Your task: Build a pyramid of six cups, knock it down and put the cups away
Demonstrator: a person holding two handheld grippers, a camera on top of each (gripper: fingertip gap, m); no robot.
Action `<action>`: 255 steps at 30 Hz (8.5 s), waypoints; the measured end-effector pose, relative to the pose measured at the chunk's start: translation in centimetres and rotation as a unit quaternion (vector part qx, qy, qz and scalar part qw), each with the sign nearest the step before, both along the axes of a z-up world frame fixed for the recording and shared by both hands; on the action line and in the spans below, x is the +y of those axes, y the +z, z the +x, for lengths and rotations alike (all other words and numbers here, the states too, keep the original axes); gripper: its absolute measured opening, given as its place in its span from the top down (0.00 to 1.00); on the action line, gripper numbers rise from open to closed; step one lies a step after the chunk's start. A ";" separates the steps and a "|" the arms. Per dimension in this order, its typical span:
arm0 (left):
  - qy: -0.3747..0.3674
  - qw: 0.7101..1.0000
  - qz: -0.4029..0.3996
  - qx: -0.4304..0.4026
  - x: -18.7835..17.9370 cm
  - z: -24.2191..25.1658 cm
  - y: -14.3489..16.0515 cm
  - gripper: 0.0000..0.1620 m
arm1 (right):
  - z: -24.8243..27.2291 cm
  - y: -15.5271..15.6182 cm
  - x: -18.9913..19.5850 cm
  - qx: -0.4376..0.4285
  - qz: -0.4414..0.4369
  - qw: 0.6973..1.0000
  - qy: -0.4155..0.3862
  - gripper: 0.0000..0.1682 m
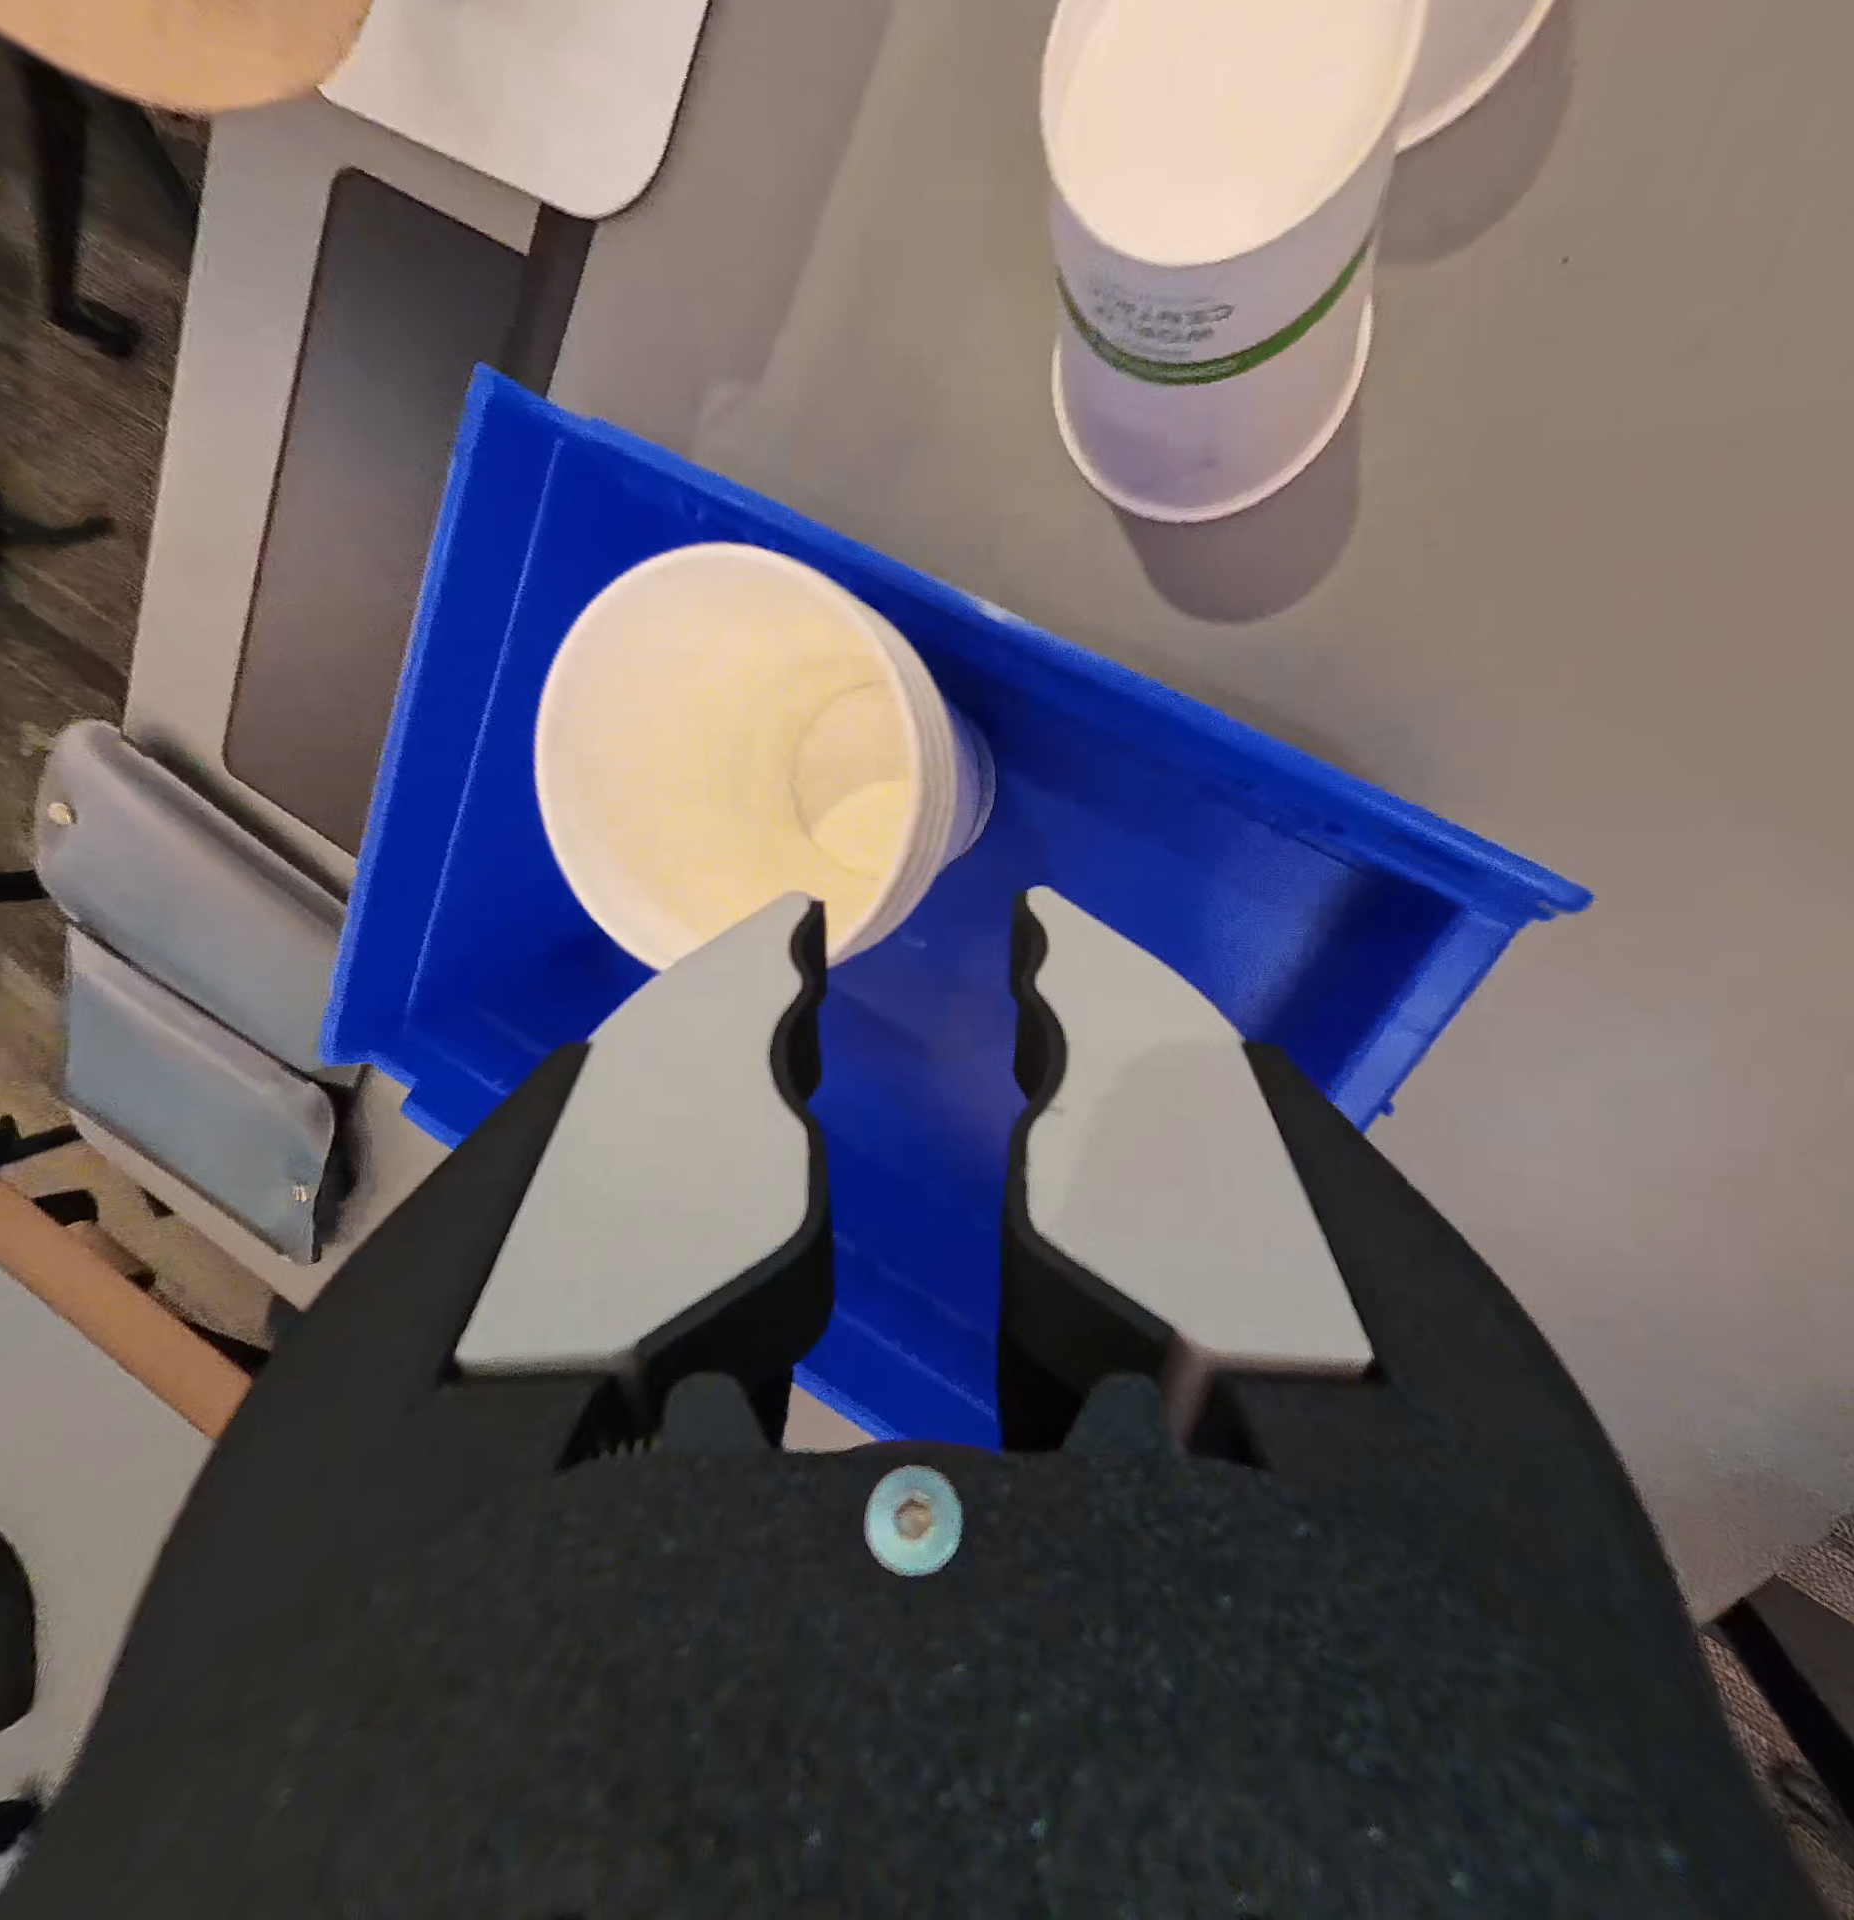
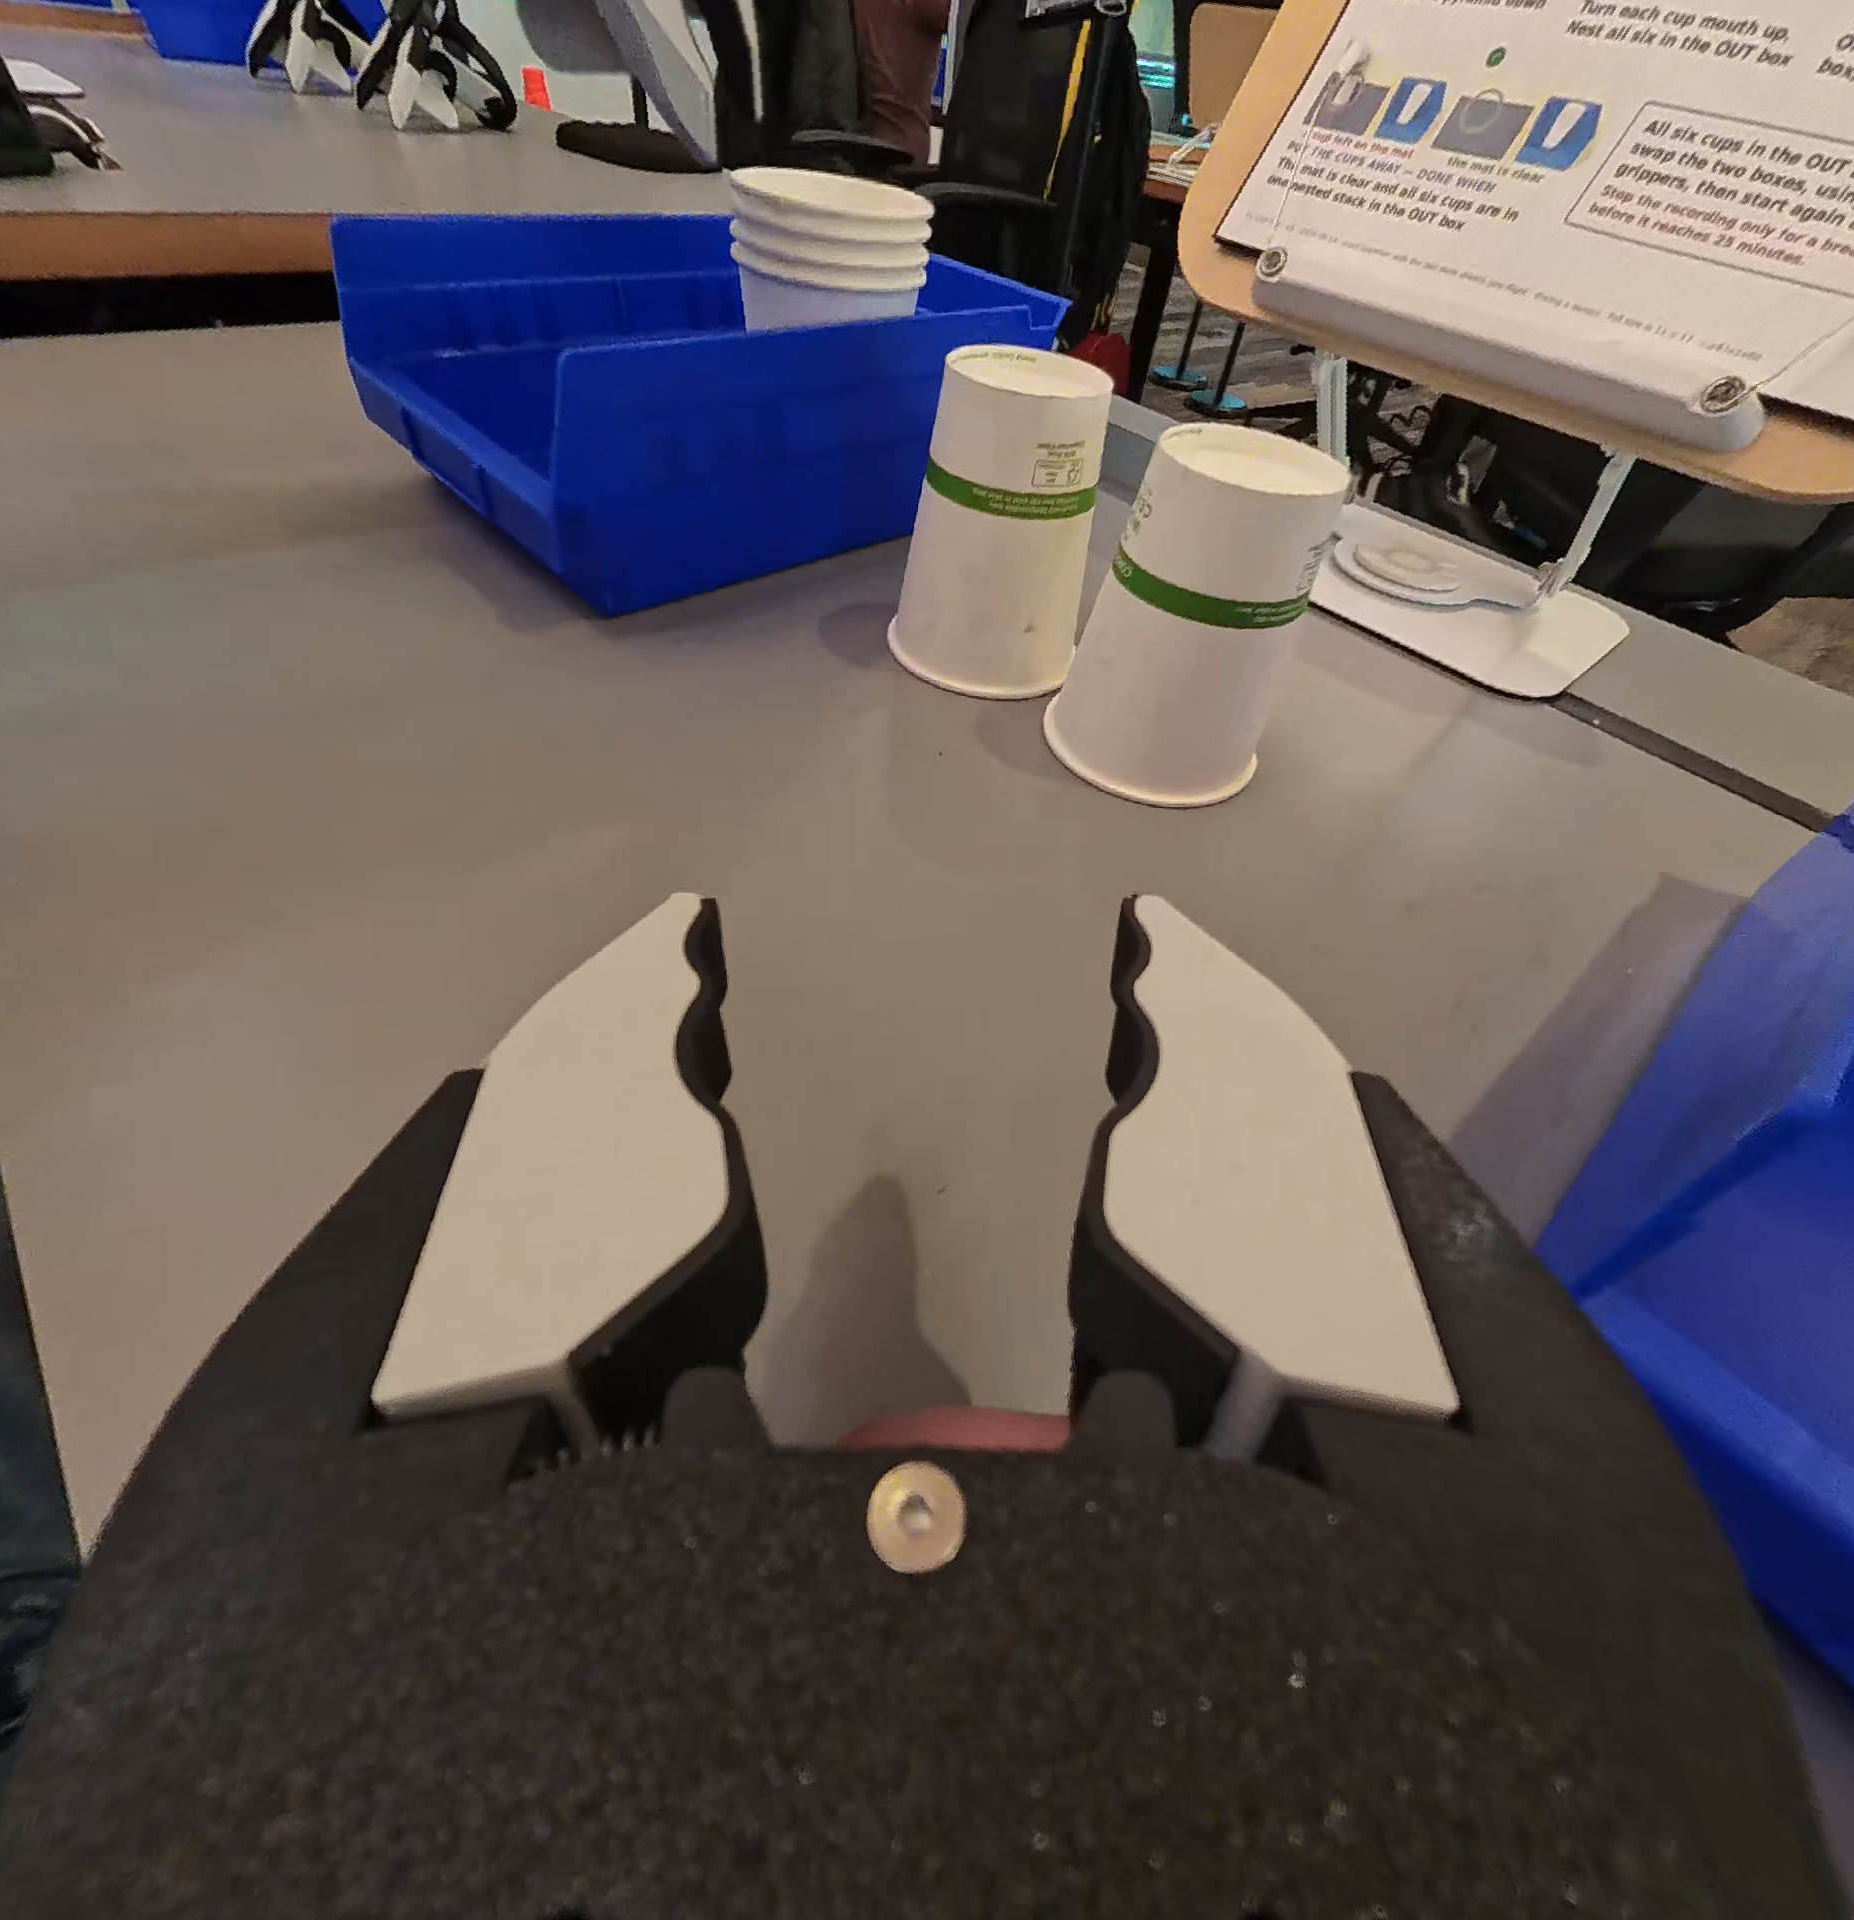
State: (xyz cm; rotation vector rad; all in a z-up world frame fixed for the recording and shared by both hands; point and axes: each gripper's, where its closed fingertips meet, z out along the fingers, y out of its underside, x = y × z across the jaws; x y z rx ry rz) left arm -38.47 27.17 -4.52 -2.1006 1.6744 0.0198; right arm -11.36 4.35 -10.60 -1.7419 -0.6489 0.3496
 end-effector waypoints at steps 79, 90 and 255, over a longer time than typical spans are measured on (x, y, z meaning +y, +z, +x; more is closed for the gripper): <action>0.130 0.828 -0.183 -0.514 -22.0 12.7 -5.7 0.65 | 6.9 17.7 13.5 -0.009 -0.029 1.000 0.006 0.46; 0.063 0.875 -0.167 -0.449 -24.1 14.8 -7.2 0.69 | 9.1 0.9 18.6 -0.382 -0.379 0.836 0.106 0.45; -0.119 0.927 -0.089 -0.344 -20.4 9.1 0.0 0.73 | -7.2 4.4 -4.6 0.116 -0.066 0.959 0.249 0.48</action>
